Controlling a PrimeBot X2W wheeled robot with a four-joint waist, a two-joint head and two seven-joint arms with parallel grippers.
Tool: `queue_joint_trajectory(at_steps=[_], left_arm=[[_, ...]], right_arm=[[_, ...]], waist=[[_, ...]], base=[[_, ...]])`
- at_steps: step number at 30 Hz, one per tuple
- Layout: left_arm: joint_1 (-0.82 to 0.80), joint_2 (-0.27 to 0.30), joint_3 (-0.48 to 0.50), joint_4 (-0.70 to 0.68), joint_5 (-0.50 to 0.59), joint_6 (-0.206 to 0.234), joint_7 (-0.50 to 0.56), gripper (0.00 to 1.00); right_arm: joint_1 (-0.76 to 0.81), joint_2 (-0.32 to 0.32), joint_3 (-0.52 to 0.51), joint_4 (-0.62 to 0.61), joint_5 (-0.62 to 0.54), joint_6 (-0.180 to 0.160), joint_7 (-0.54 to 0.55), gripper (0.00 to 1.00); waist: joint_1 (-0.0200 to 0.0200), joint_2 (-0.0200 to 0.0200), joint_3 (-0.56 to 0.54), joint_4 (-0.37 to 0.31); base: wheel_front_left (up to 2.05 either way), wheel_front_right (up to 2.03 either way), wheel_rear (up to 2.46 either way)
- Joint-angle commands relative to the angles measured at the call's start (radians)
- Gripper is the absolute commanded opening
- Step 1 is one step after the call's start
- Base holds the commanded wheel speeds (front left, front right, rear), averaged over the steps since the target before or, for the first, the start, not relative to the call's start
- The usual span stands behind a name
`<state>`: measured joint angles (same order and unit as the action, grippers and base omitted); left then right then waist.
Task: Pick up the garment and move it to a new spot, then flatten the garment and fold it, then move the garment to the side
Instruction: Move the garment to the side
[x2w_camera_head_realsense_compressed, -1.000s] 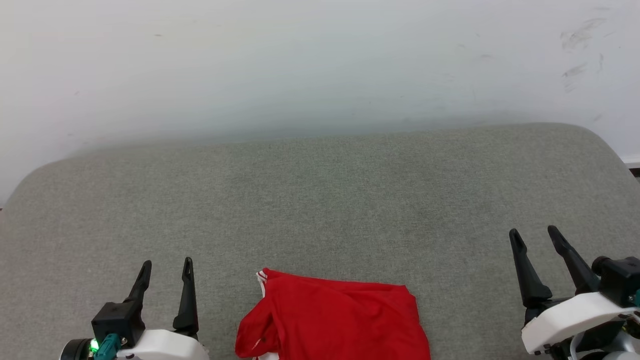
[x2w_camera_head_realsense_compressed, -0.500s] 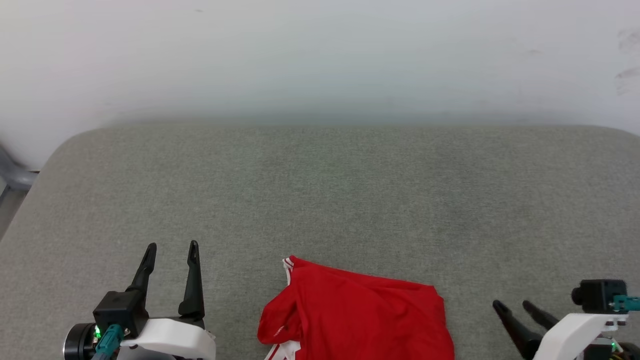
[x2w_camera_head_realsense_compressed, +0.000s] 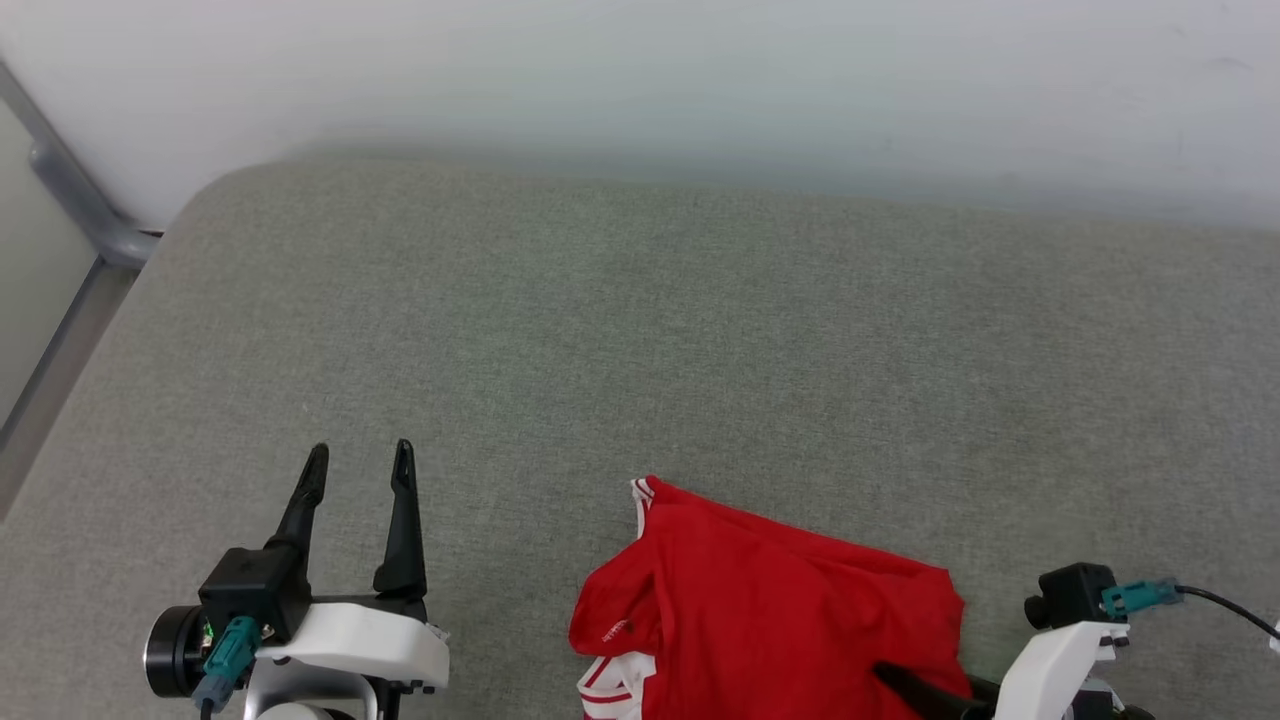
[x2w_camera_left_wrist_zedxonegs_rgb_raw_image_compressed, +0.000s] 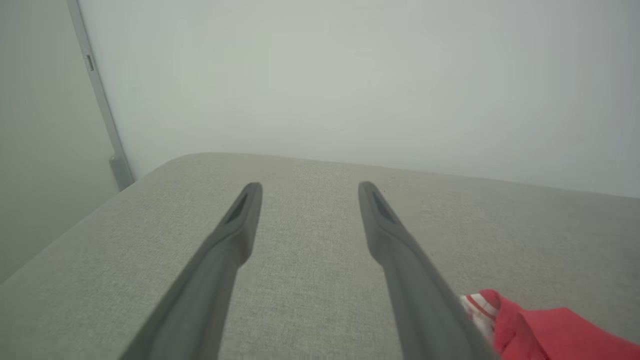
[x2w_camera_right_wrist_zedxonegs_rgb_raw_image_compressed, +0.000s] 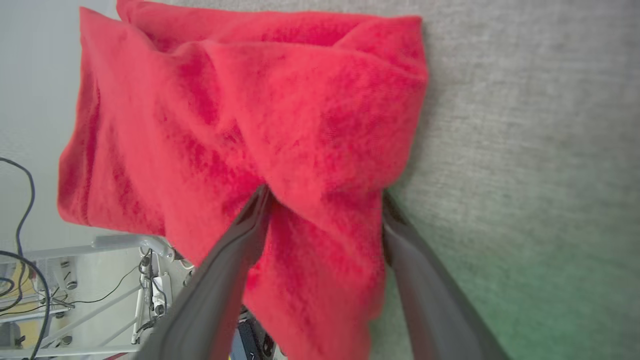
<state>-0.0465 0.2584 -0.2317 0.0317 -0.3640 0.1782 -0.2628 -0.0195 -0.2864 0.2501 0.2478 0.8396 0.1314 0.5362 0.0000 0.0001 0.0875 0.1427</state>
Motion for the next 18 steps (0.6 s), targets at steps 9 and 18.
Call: queue_joint_trajectory(at_steps=[9,18], left_arm=[[-0.018,-0.029,0.032,0.018,0.027,-0.026,-0.002,1.0],[0.016,-0.024,0.054,0.023,0.054,-0.044,-0.002,1.0]], right_arm=[[-0.056,0.006,0.059,0.07,0.081,-0.002,0.017,0.0],[-0.106,-0.073,0.098,0.0,0.029,-0.001,-0.027,0.0]], waist=[[0.0,-0.0001,0.027,0.02],[0.0,-0.0001,-0.028,-0.056]], base=[[0.0,0.0,0.0],[0.0,0.0,0.0]])
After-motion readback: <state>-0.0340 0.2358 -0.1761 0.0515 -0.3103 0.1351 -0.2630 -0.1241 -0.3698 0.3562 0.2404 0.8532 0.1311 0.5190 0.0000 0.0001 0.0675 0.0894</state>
